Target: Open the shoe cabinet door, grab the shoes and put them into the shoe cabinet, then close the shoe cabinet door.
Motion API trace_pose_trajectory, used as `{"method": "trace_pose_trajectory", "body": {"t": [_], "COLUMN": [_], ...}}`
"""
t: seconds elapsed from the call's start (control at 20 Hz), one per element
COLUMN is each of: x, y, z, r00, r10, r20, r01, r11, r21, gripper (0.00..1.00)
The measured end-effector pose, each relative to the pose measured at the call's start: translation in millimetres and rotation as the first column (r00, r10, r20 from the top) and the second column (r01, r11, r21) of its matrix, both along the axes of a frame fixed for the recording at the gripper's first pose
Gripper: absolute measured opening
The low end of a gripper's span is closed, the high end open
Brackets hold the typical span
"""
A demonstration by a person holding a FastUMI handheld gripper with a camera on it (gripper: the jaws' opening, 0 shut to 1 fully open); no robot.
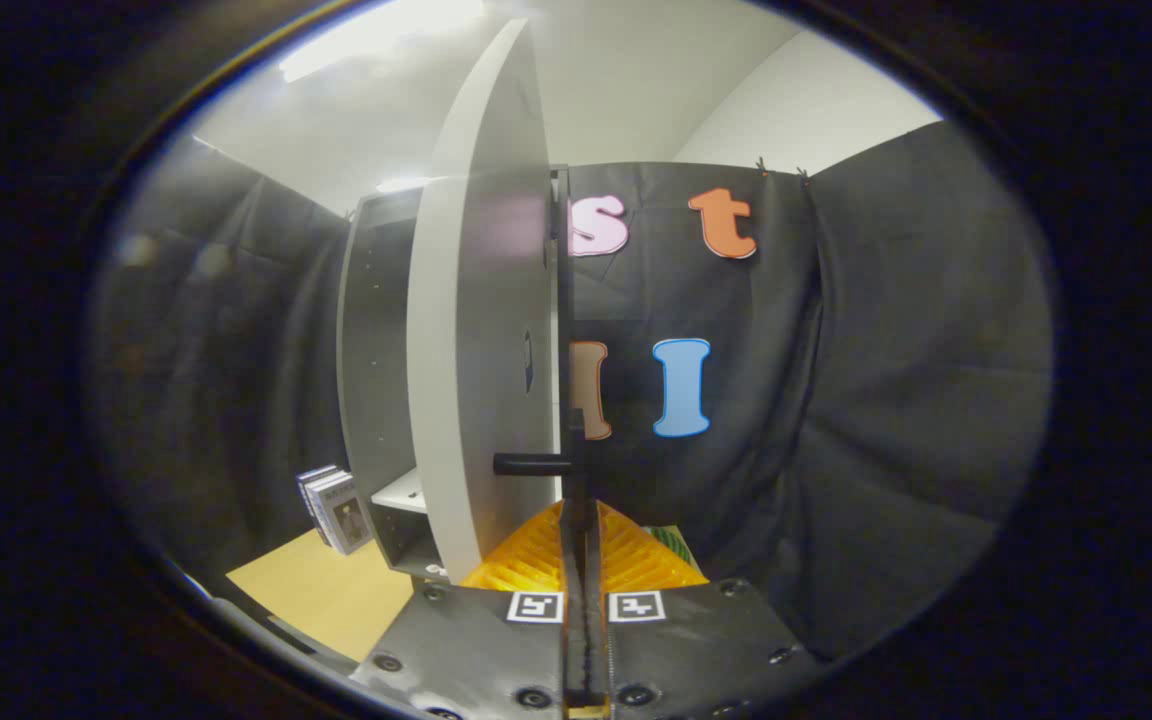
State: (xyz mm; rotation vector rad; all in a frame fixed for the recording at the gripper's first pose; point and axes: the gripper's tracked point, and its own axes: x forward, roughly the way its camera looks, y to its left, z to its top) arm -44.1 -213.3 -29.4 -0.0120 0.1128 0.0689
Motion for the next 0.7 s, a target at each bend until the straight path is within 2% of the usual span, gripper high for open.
{"method": "trace_pose_trajectory", "body": {"t": [0.2,0.4,0.7], "x": [1.0,-12.2,-61.9], "y": [-1.3,-3.6,-19.2], "z": [0.8,5.7,15.1], "r00": [0.999,0.999,0.998], "r10": [0.035,0.034,-0.044], "r20": [0.012,0.037,0.054], "r01": [-0.035,-0.033,0.047], "r11": [0.999,0.999,0.997], "r21": [-0.012,-0.026,-0.053], "gripper": [0.03,0.03,0.02]}}
